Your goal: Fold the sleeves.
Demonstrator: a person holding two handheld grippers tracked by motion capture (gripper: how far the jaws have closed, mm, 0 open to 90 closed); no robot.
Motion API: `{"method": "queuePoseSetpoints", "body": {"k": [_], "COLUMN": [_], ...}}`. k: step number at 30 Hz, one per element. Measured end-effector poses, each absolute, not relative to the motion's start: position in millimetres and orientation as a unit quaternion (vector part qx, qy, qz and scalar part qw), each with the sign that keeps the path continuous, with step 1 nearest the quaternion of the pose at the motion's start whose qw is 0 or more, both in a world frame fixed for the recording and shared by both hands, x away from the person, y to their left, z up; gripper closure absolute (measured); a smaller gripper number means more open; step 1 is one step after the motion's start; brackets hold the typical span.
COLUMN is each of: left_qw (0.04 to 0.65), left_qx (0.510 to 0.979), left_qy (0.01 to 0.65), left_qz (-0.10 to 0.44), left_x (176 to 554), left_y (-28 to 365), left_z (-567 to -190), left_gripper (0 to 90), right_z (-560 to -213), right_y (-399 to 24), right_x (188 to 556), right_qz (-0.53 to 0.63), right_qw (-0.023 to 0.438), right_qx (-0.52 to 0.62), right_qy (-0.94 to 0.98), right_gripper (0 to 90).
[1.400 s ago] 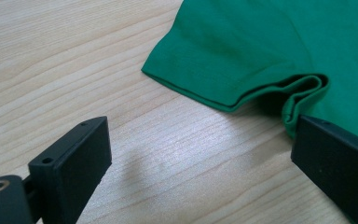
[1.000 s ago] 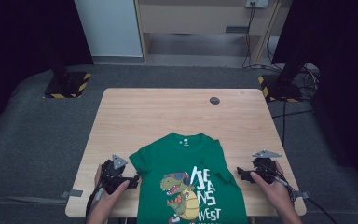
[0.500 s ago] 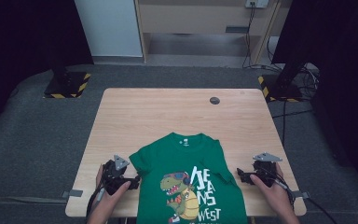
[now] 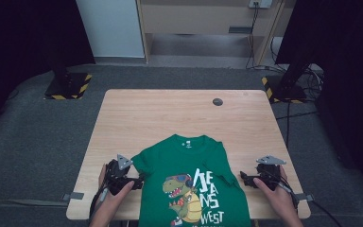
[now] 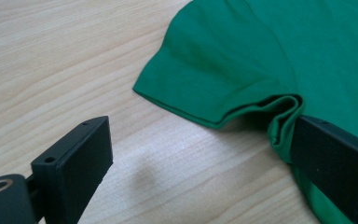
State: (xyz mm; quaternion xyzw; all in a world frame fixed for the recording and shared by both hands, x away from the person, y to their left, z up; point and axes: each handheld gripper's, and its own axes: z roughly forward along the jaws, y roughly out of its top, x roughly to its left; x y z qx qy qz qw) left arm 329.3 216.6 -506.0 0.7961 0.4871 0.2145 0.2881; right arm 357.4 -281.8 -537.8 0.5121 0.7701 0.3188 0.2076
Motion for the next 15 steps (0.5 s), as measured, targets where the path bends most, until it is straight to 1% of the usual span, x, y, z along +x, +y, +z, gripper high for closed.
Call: {"method": "queuePoseSetpoints", "body": {"k": [7,10,15], "left_qw": [0.28,0.279,0.271], "left_qx": [0.794,0.784,0.779], "left_qy": [0.489,0.502,0.514], "left_qz": [0.227,0.235,0.236], "left_x": [343,356,370], "left_y": [223,232,240], "left_z": [-490,-480,-476], "left_gripper": [5.0,5.0,5.6], "right_z": [-538,-538,-539], "right_y": [-282,-281,-281], "right_x": [357,357,357], "right_qz": [0.321,0.319,0.32], "right_qw": [0.208,0.21,0.21], "right_qx": [0.51,0.512,0.512], "right_qy": [0.77,0.769,0.769], "right_gripper": [0.9,0.6,0.5]}}
